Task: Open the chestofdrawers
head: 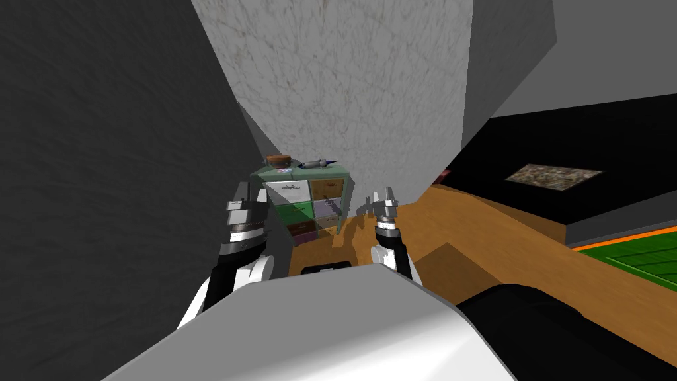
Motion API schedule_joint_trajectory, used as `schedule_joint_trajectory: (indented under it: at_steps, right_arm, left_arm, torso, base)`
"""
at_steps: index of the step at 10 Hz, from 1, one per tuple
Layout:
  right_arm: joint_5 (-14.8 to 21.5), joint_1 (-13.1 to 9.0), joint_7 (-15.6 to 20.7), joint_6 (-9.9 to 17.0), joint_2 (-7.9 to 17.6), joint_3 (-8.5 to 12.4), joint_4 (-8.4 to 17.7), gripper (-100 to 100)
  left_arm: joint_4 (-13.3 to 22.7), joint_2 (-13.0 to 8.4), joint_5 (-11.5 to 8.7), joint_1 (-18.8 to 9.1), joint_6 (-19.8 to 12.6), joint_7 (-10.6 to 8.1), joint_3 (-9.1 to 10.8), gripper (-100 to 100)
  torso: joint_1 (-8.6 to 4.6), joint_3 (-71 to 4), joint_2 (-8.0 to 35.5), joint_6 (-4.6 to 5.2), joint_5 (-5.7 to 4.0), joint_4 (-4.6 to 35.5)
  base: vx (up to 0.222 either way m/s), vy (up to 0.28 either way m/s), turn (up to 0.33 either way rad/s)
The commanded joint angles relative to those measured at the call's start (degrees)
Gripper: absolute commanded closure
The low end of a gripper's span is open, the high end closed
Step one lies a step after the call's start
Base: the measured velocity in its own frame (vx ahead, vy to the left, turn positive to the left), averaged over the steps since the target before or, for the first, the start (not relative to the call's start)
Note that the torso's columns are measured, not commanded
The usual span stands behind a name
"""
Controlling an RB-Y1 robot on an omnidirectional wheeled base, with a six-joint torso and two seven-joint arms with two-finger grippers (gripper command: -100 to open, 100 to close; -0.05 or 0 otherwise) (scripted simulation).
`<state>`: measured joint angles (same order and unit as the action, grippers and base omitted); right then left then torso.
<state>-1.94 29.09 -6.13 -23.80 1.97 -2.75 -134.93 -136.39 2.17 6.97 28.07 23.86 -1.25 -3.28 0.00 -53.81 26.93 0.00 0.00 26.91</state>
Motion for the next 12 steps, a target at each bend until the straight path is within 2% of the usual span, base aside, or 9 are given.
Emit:
schedule_joint_trajectory:
  at_steps: [1, 2, 3, 4, 7, 12]
  right_arm:
    - [0.00, 0.00, 0.00, 0.00, 0.00, 0.00, 0.00, 0]
    - [0.00, 0.00, 0.00, 0.00, 0.00, 0.00, 0.00, 0]
    - [0.00, 0.00, 0.00, 0.00, 0.00, 0.00, 0.00, 0]
    - [0.00, 0.01, 0.00, 0.00, 0.00, 0.00, 0.02, 0]
    - [0.00, 0.01, 0.00, 0.01, -0.01, -0.01, 0.03, 0]
    - [0.00, 0.01, 0.00, 0.00, -0.01, -0.01, 0.03, 0]
  left_arm:
    - [0.00, 0.00, 0.00, 0.00, 0.00, 0.00, 0.00, 0]
    - [0.00, 0.00, 0.00, 0.00, 0.00, 0.00, 0.00, 0]
    - [0.71, -1.91, -0.07, -0.15, 0.15, 0.00, 0.05, -100]
    - [1.42, -3.28, -0.14, -0.31, 0.30, 0.00, 0.11, -100]
    - [4.59, -7.01, -0.45, -1.00, 1.01, 0.01, 0.35, -100]
    - [11.83, -10.58, -1.17, -2.58, 2.67, 0.03, 0.92, -100]
  torso:
    - [0.00, -8.46, 4.23, 0.00, 0.00, 4.23]
    - [0.00, -16.91, 8.46, 0.00, 0.00, 8.46]
    - [0.00, -25.38, 12.69, 0.00, 0.00, 12.69]
    - [-0.03, -29.34, 14.59, 0.00, 0.00, 14.57]
    - [-0.03, -30.78, 15.28, 0.00, -0.01, 15.33]
    - [0.00, -30.77, 15.32, 0.00, 0.00, 15.36]
  base:
    - [0.000, 0.000, 0.000]
    - [0.000, 0.000, 0.000]
    - [0.015, -0.014, 0.004]
    - [0.023, -0.032, 0.007]
    - [0.038, -0.049, 0.010]
    - [0.059, -0.082, 0.014]
